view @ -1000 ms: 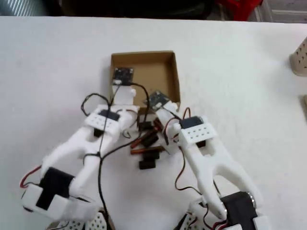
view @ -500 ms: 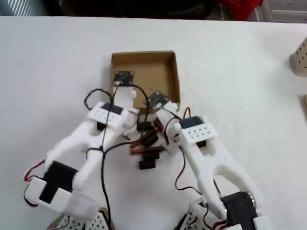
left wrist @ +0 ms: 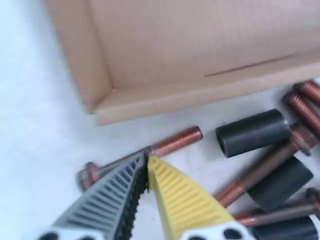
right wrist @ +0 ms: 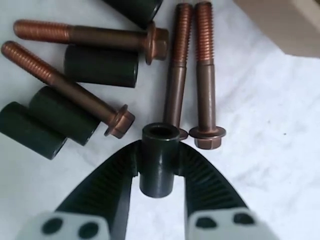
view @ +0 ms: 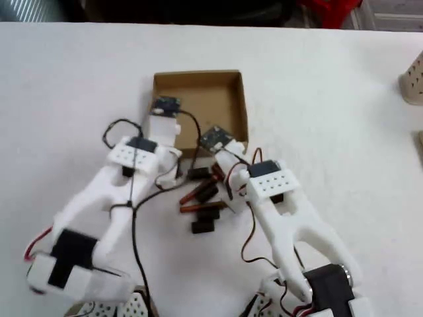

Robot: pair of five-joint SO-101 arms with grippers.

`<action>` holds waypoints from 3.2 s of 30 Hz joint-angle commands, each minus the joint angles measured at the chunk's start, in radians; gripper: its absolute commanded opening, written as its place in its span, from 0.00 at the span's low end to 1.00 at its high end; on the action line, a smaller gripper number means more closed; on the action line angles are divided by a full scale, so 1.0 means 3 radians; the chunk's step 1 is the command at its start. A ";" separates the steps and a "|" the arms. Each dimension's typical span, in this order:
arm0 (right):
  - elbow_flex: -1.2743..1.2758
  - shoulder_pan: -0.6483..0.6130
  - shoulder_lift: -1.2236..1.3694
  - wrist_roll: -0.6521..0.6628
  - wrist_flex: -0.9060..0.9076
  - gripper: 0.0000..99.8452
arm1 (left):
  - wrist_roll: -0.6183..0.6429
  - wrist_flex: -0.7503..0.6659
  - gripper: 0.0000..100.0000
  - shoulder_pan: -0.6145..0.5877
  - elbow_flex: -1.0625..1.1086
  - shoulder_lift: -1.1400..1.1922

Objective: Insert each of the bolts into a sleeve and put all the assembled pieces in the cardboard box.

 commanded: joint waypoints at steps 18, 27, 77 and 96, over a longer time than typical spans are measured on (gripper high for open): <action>-0.0056 0.0013 0.0013 0.0056 -0.0049 0.02 | 0.0005 0.0399 0.02 -0.0355 0.0107 0.0151; -0.0051 -0.0008 0.0013 0.0056 -0.0049 0.02 | 0.0169 0.0159 0.02 -0.0785 -0.0450 0.0514; 0.0020 -0.0013 -0.0018 0.0215 -0.0054 0.02 | 0.1289 0.0159 0.16 -0.0657 -0.0818 0.0785; 0.0020 -0.0013 -0.0018 0.0220 -0.0059 0.02 | 0.0721 0.0245 0.02 -0.0652 -0.0808 0.0775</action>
